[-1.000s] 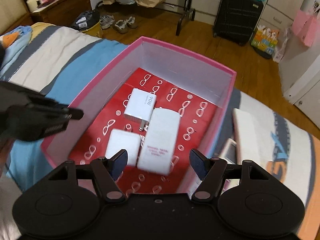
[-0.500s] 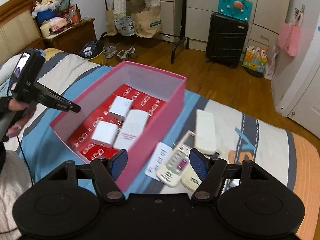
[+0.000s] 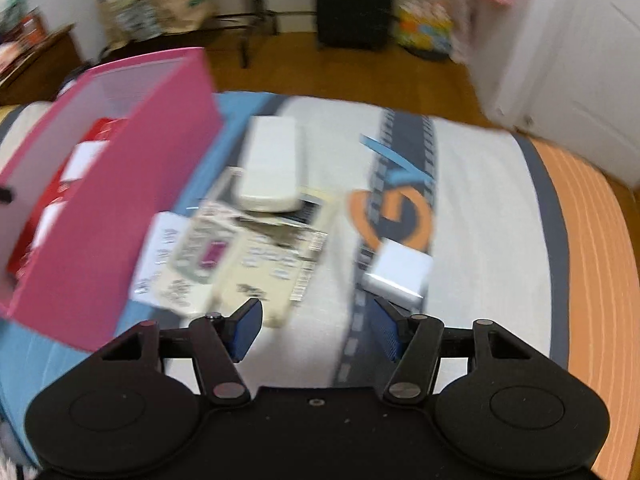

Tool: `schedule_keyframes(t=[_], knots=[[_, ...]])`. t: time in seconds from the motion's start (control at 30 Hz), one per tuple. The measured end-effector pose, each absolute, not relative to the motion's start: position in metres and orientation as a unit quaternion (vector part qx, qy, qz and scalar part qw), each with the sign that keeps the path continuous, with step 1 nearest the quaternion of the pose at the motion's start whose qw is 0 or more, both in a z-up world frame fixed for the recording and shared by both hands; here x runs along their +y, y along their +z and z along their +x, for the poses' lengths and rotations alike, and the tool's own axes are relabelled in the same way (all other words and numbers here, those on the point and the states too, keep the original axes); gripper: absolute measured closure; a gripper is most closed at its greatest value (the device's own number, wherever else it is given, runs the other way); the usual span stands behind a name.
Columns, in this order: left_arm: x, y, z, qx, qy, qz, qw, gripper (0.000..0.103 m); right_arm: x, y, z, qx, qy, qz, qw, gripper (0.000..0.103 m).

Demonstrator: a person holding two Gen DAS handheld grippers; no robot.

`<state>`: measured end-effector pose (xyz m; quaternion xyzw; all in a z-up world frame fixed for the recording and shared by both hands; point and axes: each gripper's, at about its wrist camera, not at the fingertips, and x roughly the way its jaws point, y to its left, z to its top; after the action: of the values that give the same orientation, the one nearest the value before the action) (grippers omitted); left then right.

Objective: Organize rigid objects
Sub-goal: 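Grasp the small white cube charger on the bed with the right gripper, then carry the cube charger into the pink box and open the right gripper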

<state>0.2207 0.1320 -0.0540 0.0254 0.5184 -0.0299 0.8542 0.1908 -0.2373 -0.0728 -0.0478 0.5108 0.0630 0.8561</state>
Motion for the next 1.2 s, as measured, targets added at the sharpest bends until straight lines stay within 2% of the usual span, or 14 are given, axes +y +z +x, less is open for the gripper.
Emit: schedule_keyframes(t=[0.27,0.43,0.63,0.7,0.93,1.2], knots=[[0.132,-0.054,0.222,0.52,-0.027,0.026,0.854,0.1,-0.281,-0.111,0.223,0.511,-0.018,0.052,0.858,0.038],[0.132,-0.053,0.221,0.522,-0.025,0.028,0.852,0.1,-0.282,-0.127,0.225,0.497,-0.022,0.044,0.866,0.043],[0.132,-0.054,0.222,0.52,-0.023,0.033,0.853,0.099,-0.269,-0.13,0.223,0.472,-0.015,-0.001,0.882,0.04],[0.132,-0.054,0.221,0.52,-0.021,0.035,0.853,0.099,-0.268,-0.131,0.224,0.466,-0.015,-0.009,0.885,0.045],[0.128,-0.057,0.222,0.523,-0.017,0.039,0.851,0.099,-0.266,-0.111,0.215,0.458,-0.015,0.04,0.888,0.049],[0.128,-0.056,0.221,0.52,-0.024,0.036,0.853,0.1,-0.214,-0.041,0.173,0.391,0.075,0.042,0.916,0.049]])
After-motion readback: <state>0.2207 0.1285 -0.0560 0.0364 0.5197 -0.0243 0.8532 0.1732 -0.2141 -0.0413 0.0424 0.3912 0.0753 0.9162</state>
